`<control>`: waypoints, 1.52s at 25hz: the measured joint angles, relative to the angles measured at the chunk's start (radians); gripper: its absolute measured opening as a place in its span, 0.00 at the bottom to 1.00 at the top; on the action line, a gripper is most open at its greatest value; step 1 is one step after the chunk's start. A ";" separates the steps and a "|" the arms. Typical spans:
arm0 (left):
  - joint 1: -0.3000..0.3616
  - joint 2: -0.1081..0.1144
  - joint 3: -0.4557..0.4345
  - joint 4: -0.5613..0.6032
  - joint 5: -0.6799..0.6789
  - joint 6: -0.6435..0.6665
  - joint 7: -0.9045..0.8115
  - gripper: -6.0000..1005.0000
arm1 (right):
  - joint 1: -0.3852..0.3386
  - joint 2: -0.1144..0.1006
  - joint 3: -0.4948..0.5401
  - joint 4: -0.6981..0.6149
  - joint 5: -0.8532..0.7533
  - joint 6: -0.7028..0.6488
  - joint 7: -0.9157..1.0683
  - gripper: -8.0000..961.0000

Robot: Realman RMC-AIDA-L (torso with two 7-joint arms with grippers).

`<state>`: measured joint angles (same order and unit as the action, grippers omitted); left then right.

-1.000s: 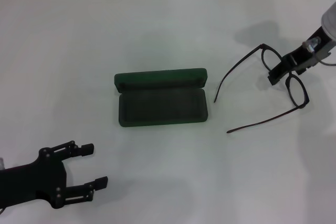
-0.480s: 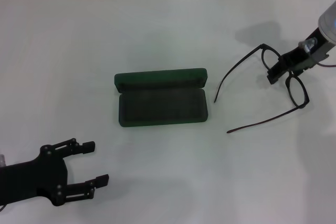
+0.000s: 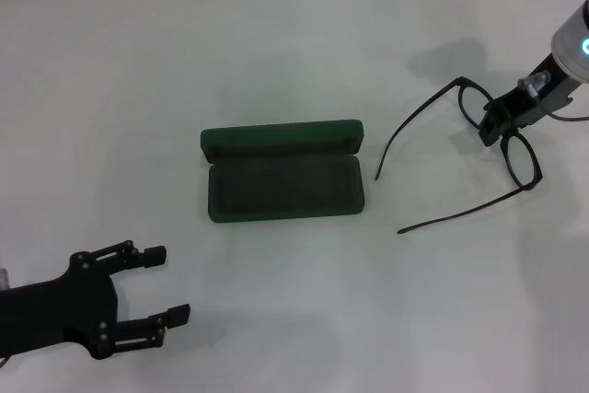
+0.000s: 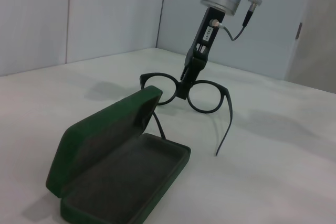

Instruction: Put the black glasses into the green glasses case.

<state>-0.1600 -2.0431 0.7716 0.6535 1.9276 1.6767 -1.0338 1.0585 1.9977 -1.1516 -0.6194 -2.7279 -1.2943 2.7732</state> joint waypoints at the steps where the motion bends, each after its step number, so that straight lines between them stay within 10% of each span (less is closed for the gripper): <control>1: 0.000 0.000 0.000 0.000 0.000 0.000 0.000 0.81 | 0.000 0.000 0.000 0.000 0.000 0.000 0.000 0.50; 8: 0.000 -0.003 0.000 0.000 0.001 0.000 -0.003 0.81 | -0.011 -0.007 0.000 -0.009 -0.001 0.000 0.002 0.11; 24: 0.003 -0.007 -0.013 0.000 -0.008 0.008 -0.015 0.81 | -0.143 -0.022 0.052 -0.224 0.049 -0.046 -0.109 0.11; 38: -0.045 -0.009 -0.047 -0.015 -0.015 0.084 -0.144 0.81 | -0.386 -0.020 0.314 -0.394 0.523 -0.067 -0.604 0.12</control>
<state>-0.2047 -2.0521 0.7243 0.6388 1.9123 1.7602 -1.1780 0.6723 1.9776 -0.8379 -1.0131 -2.2048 -1.3615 2.1691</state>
